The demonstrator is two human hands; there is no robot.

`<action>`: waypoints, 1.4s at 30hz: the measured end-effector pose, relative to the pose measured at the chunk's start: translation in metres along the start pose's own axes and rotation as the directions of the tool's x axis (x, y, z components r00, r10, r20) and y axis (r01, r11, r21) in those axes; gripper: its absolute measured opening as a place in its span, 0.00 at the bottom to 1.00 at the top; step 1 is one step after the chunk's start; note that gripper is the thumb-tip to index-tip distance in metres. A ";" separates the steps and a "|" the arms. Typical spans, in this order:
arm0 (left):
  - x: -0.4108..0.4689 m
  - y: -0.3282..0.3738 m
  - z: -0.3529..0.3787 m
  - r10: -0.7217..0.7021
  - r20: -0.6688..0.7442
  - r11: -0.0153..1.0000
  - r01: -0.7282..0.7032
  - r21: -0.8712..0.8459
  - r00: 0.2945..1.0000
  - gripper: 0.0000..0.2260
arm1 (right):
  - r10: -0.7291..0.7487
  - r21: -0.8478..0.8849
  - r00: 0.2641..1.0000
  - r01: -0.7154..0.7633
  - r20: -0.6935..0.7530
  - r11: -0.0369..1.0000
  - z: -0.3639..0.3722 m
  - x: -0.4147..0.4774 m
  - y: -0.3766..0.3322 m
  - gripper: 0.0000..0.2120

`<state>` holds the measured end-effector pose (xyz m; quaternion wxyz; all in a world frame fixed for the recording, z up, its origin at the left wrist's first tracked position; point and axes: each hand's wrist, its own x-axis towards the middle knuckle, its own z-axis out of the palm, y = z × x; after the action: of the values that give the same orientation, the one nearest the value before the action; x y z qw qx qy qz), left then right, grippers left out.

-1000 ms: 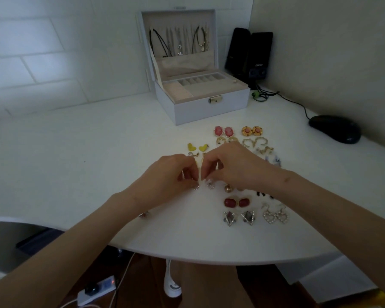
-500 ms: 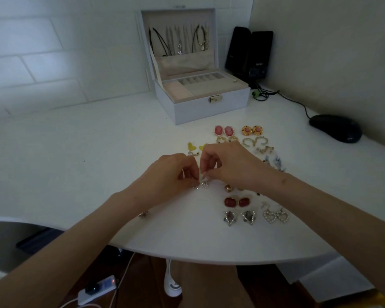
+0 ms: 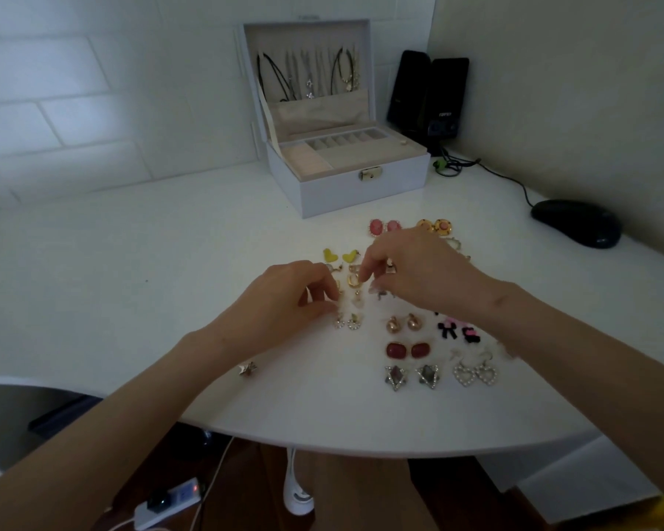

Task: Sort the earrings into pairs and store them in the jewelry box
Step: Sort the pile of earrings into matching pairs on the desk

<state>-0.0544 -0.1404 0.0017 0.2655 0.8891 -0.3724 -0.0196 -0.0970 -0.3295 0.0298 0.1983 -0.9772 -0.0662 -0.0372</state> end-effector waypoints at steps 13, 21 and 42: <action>0.009 -0.004 0.002 -0.035 -0.051 0.998 0.038 0.050 0.998 0.05 | -0.037 -0.088 0.998 0.041 0.043 0.995 0.013 0.007 -0.006 0.07; -0.003 -0.011 -0.011 -0.032 -0.085 0.998 0.037 0.059 0.996 0.04 | -0.059 -0.005 0.998 0.059 0.038 0.998 0.014 0.007 -0.005 0.07; -0.062 -0.048 -0.056 -0.121 0.122 0.992 0.117 0.043 0.985 0.09 | -0.327 0.173 0.924 0.295 0.200 0.940 0.039 -0.005 -0.091 0.08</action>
<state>-0.0548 -0.0453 0.0167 0.2241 0.9114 -0.3347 -0.0839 -0.1131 -0.2315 0.0286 0.2491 -0.9358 -0.2451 0.0476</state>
